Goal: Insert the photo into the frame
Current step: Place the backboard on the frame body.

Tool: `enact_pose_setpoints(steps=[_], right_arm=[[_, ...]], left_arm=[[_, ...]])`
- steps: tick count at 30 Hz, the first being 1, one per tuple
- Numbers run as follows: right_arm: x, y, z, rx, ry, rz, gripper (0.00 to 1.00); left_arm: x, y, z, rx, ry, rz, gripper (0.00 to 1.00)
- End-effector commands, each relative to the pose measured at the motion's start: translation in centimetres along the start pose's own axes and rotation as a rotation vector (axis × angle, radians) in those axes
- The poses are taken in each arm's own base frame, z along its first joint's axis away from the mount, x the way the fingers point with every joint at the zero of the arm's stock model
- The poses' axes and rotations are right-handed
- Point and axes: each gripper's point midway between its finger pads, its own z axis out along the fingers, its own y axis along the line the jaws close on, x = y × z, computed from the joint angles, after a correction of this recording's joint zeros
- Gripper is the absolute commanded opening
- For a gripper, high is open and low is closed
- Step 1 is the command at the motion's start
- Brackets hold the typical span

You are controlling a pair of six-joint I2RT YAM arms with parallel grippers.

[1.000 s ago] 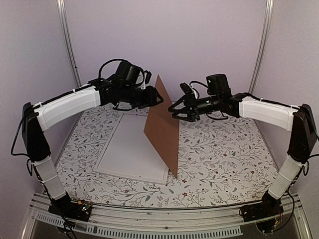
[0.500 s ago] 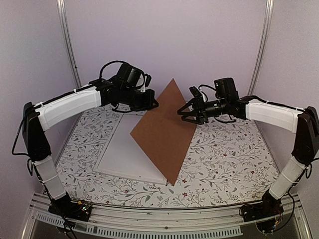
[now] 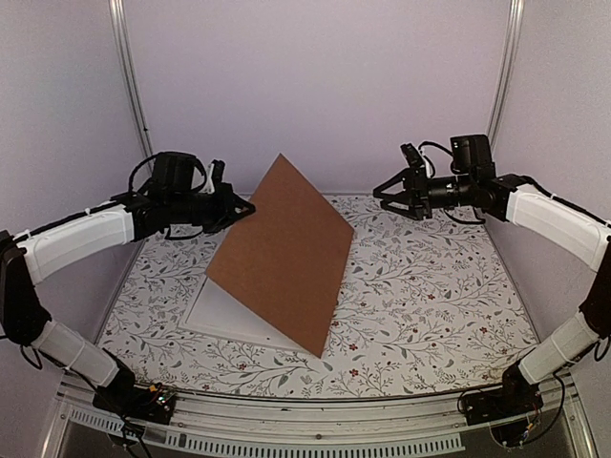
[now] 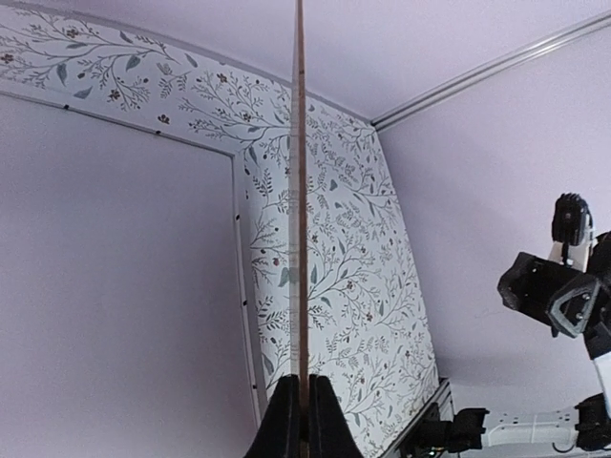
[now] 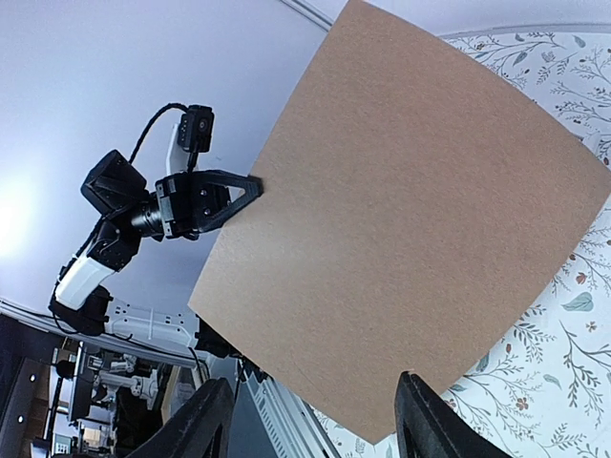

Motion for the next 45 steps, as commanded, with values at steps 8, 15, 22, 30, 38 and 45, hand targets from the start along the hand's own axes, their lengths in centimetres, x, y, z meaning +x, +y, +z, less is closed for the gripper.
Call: enact_pose_setpoints(steps=[8,15,22,30,38,45], right_arm=[[1.1,-1.7,0.1,0.037,0.021,0.012,0.61],[1.7,-3.1,0.7,0.049,0.041,0.028,0.61],[2.2,-4.1,1.3,0.057,0.057,0.043,0.60],[2.9,-5.2,1.7,0.065,0.071,0.059,0.60],[3.3,-6.0,2.1,0.072,0.085,0.071,0.60],[3.5,-6.4,2.3,0.073,0.092,0.079,0.60]], left_arm=[[-5.0,-1.1,-9.6,0.294,-0.238,-0.108,0.00],[-5.1,3.5,-11.3,0.259,-0.267,-0.174,0.00],[-4.8,5.8,-10.1,0.270,-0.208,-0.168,0.00],[-4.1,8.3,-7.9,0.255,-0.162,-0.187,0.00],[-3.6,9.2,-6.3,0.284,-0.116,-0.191,0.00],[-3.4,10.6,-4.9,0.274,-0.098,-0.204,0.00]])
